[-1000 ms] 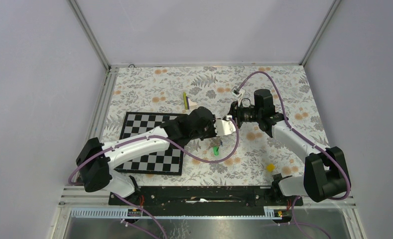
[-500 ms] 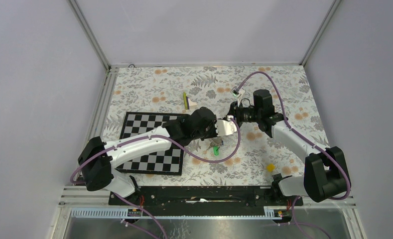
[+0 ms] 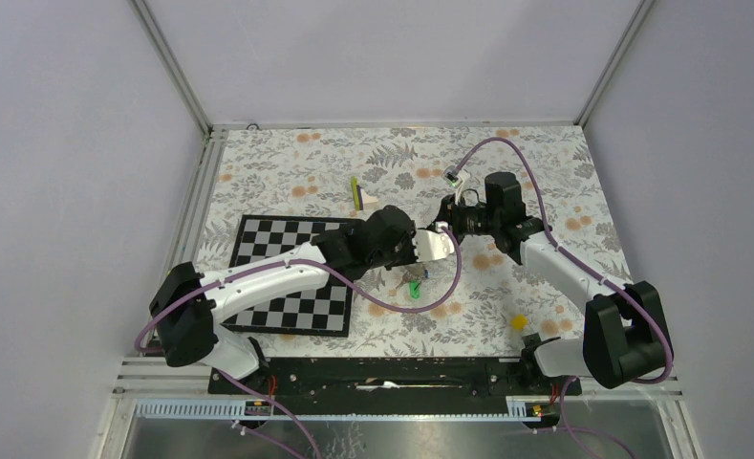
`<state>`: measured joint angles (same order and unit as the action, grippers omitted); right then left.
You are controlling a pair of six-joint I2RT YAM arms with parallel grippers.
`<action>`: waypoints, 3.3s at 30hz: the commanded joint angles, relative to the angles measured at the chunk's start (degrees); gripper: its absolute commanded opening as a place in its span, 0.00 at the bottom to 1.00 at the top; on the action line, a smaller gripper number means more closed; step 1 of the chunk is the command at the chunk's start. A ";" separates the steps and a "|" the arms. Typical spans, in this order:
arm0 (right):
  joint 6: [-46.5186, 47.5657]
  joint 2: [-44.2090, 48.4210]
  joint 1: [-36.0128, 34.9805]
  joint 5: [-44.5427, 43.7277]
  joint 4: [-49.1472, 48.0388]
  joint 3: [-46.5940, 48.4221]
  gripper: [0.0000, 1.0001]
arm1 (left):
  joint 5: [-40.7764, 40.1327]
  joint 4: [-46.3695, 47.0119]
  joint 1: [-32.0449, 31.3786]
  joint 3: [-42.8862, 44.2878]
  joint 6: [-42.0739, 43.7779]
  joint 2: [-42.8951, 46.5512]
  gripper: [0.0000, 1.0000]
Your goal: Put the keys on the keyring
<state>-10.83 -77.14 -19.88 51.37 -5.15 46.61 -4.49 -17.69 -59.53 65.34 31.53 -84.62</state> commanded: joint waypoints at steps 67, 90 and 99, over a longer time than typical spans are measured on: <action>-0.37 2.47 0.01 -0.75 -8.22 0.35 0.00 | 12.18 0.29 -3.28 3.06 1.81 -0.06 0.00; 13.64 8.82 4.68 6.58 2.66 3.06 0.00 | 23.43 0.52 6.47 2.76 -3.29 5.52 0.00; 25.00 11.95 4.85 10.79 14.91 5.90 0.00 | 36.05 -0.47 11.80 3.93 -7.36 6.40 0.00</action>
<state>7.29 -67.05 -15.27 58.83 3.70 49.50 21.85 -20.88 -49.50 65.89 26.96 -80.71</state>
